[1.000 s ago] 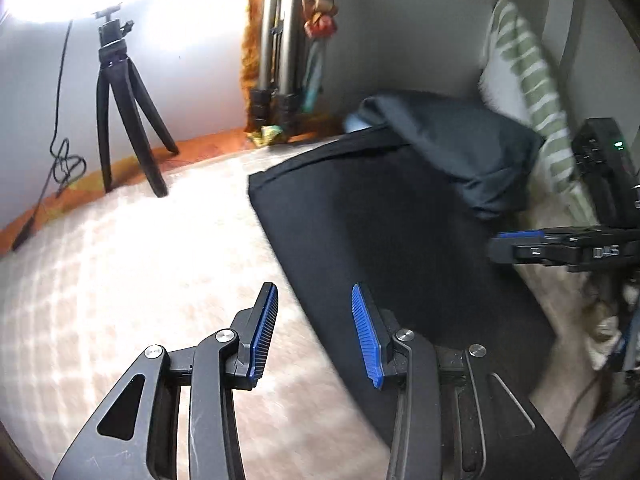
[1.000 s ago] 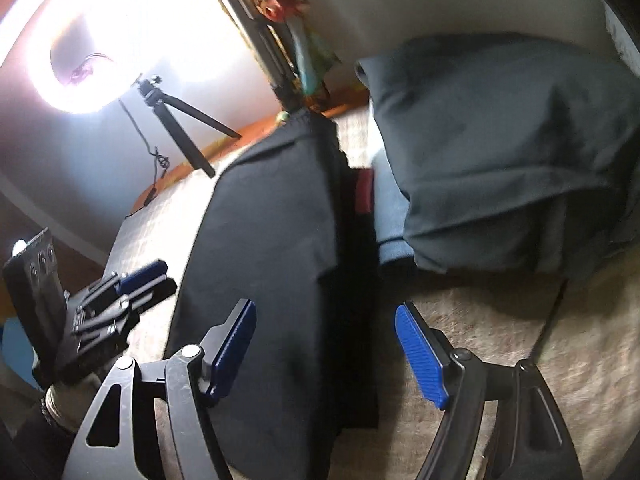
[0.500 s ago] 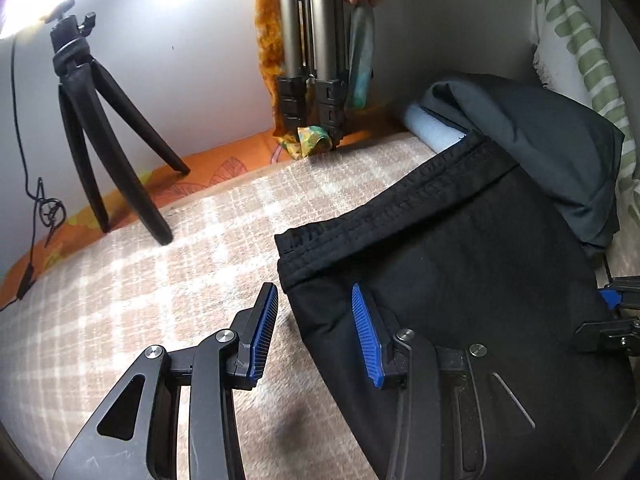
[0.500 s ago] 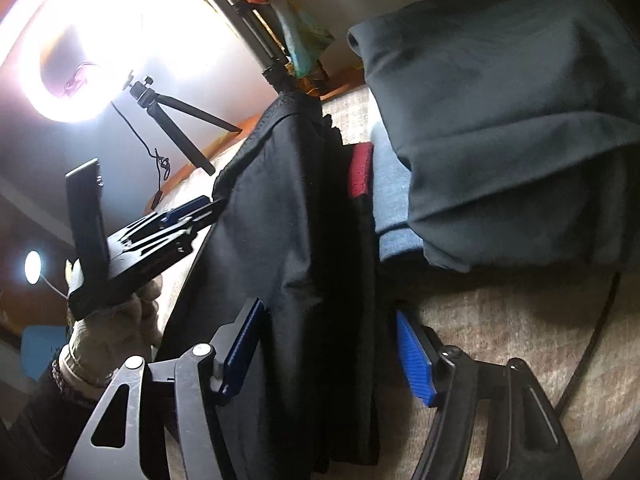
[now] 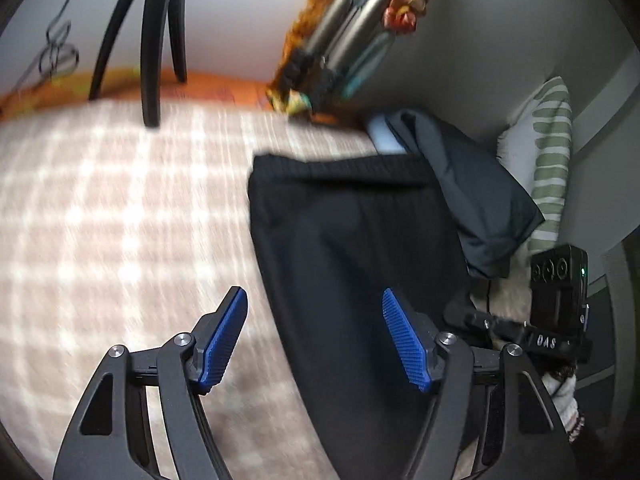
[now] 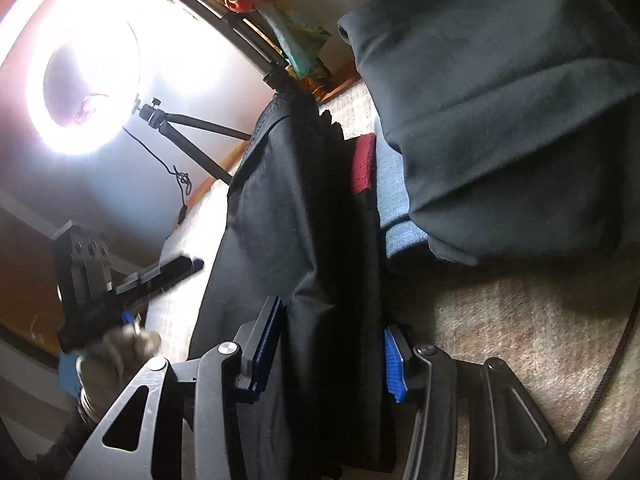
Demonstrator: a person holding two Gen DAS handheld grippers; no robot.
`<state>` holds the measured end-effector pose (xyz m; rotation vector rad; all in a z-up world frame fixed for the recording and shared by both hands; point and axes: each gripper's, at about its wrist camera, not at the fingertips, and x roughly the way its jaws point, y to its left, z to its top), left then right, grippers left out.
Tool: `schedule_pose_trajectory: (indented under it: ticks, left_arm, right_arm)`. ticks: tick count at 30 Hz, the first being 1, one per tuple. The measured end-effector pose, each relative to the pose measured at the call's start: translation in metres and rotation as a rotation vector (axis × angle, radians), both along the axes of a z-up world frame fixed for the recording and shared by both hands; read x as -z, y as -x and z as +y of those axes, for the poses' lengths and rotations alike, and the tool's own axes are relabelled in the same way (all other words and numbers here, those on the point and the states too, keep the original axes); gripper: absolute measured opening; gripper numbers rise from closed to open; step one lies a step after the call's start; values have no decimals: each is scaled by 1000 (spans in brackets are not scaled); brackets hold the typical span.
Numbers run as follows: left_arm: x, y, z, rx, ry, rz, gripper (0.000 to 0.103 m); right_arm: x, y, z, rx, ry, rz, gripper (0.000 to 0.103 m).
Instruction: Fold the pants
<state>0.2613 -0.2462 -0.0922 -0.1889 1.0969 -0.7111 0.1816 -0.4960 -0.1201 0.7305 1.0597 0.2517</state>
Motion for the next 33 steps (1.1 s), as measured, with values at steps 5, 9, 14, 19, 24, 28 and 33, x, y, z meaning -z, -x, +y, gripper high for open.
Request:
schedule_pose_trajectory:
  ticks: [5,9,14,19,24,28,33]
  left_arm:
    - [16,11,-13,5,-25,25,67]
    - [17,15,-17,-22,-24,-5,57]
    - [14,17,-23,-43,-39,-35,26]
    - [1,28,-25,-36,-68,-132,15]
    - [-15,34,-26,-30,-79,-196,12]
    - [-30,36,-26,-24,-62,-233,11]
    - [-57,39,-35,-1,-35,-294,11]
  right_arm:
    - [1,1,1,2,-25,-13,55]
    - [-2,-1,8,-19,28,-8,42]
    - [-8,0,14,-8,86,-12,25]
    - [-24,1,26,-14,170,-40,15]
    - [-43,4,36,-36,230,-77,12]
    - [-60,8,40,-41,268,-119,11]
    - [-83,16,36,-28,294,-176,11]
